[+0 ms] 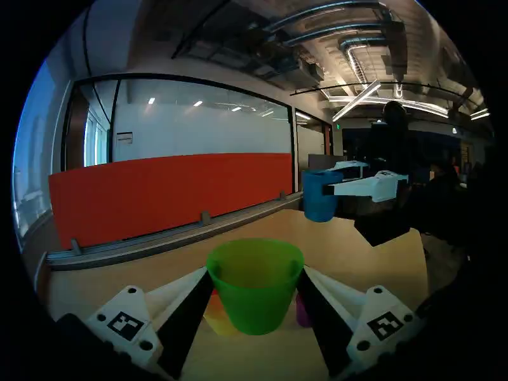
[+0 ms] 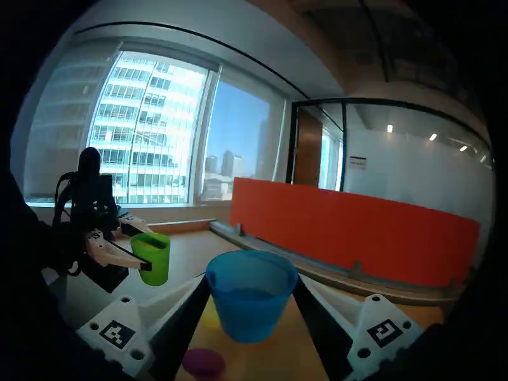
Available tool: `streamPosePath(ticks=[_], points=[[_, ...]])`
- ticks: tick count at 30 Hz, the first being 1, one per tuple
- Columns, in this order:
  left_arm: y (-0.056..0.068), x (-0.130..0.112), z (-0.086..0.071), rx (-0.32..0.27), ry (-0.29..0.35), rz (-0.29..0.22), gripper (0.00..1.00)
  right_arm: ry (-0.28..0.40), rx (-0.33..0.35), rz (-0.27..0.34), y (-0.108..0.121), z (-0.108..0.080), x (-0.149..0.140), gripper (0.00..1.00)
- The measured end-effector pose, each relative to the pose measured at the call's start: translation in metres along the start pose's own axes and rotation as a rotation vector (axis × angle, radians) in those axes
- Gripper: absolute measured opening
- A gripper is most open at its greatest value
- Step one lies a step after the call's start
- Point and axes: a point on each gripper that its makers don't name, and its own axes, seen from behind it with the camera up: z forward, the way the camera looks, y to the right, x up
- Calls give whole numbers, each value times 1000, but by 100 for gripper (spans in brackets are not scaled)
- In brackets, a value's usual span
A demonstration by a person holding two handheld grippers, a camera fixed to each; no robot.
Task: Pour water
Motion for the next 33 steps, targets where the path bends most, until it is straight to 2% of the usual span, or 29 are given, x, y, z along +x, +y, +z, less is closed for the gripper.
streamPosePath(ticks=[6, 12, 33], points=[[4, 4, 3, -8, 13, 1, 86, 6, 19, -13, -4, 4, 9, 91], [7, 5, 7, -20, 20, -12, 86, 17, 32, -58, -6, 8, 21, 91], [18, 8, 13, -50, 21, -2, 86, 37, 87, -307, -27, 26, 55, 91]])
